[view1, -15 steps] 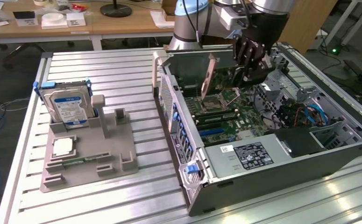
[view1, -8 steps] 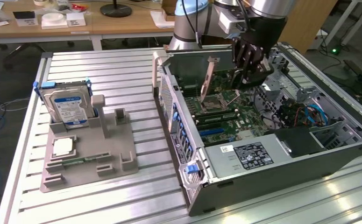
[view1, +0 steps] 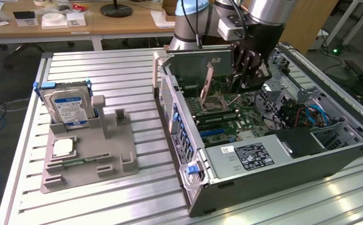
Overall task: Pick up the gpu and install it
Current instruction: 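Insert the gpu into the slot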
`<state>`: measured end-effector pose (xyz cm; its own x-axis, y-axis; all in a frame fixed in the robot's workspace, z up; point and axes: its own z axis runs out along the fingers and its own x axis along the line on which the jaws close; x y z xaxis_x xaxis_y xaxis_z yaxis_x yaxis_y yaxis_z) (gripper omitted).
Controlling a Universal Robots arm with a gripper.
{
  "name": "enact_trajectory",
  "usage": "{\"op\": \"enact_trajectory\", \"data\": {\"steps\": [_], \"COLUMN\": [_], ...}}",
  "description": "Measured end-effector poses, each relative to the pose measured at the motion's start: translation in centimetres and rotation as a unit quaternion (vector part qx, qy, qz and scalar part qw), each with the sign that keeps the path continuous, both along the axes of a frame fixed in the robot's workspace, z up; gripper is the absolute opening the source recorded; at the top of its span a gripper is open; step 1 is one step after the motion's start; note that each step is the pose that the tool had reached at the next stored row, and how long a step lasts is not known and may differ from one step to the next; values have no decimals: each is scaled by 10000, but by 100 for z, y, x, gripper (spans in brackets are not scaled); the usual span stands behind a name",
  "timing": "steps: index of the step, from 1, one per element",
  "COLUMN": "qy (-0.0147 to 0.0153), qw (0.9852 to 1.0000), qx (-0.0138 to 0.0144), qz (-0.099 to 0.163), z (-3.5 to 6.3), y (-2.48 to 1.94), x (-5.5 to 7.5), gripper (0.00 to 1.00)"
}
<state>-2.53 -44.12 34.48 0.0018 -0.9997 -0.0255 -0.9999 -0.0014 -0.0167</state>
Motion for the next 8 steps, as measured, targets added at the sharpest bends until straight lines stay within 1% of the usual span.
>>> {"op": "enact_trajectory", "data": {"steps": [4, 8], "qy": [0, 2], "qw": [10000, 10000], "qx": [6, 4], "qz": [0, -8], "z": [-69, -99], "y": [-5, -7], "x": [-1, -5], "gripper": [28, 28]}}
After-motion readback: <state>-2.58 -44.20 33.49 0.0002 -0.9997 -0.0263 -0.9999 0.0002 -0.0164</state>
